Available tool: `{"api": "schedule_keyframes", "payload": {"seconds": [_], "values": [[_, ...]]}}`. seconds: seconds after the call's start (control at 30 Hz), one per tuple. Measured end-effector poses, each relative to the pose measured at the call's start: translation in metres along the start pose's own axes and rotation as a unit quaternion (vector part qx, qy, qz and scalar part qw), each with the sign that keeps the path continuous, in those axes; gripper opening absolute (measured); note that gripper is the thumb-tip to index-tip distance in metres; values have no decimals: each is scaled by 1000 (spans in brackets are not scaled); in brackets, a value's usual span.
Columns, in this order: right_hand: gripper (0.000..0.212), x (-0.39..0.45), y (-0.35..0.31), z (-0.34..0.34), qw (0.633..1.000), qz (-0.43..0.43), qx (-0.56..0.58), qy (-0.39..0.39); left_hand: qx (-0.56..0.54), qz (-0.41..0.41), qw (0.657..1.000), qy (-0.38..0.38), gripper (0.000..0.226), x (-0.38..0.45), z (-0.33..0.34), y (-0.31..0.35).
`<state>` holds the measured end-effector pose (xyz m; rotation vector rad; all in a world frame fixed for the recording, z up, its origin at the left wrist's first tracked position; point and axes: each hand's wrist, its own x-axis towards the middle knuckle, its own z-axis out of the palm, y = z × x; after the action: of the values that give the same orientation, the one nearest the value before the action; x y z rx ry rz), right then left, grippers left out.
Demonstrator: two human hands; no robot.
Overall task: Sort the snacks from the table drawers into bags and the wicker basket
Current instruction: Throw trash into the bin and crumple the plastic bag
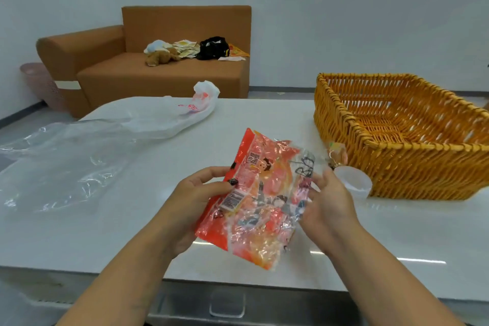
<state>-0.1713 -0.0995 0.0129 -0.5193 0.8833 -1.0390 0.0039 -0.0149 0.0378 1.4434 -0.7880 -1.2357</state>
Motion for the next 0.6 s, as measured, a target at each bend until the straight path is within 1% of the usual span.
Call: {"api": "schedule_keyframes", "payload": {"seconds": [0.03,0.07,0.17,0.2,0.27,0.37,0.43,0.53,0.6], "values": [[48,1,4,-1,999,31,26,-33,9,-10,1000,-9,19,1,2,-1],[47,0,4,0,997,33,35,-60,18,-17,1000,-16,18,1,4,-1],[36,-8,-6,4,991,-34,36,-126,35,-23,999,-23,16,2,6,0],[36,-13,-11,5,987,-53,30,-151,39,-23,999,-22,16,2,5,0],[47,-19,-19,3,982,-86,12,-170,41,-19,999,-16,16,3,3,0],[78,-30,-23,2,972,-118,-31,-202,54,-10,998,9,13,4,2,-2],[96,-33,-23,1,963,-115,-37,-239,66,-4,998,23,12,4,3,-3],[100,-33,-24,-6,939,-102,-35,-327,70,3,997,31,11,3,5,-4],[102,-35,-27,-10,929,-63,-21,-363,68,6,997,34,11,2,5,-3]]}}
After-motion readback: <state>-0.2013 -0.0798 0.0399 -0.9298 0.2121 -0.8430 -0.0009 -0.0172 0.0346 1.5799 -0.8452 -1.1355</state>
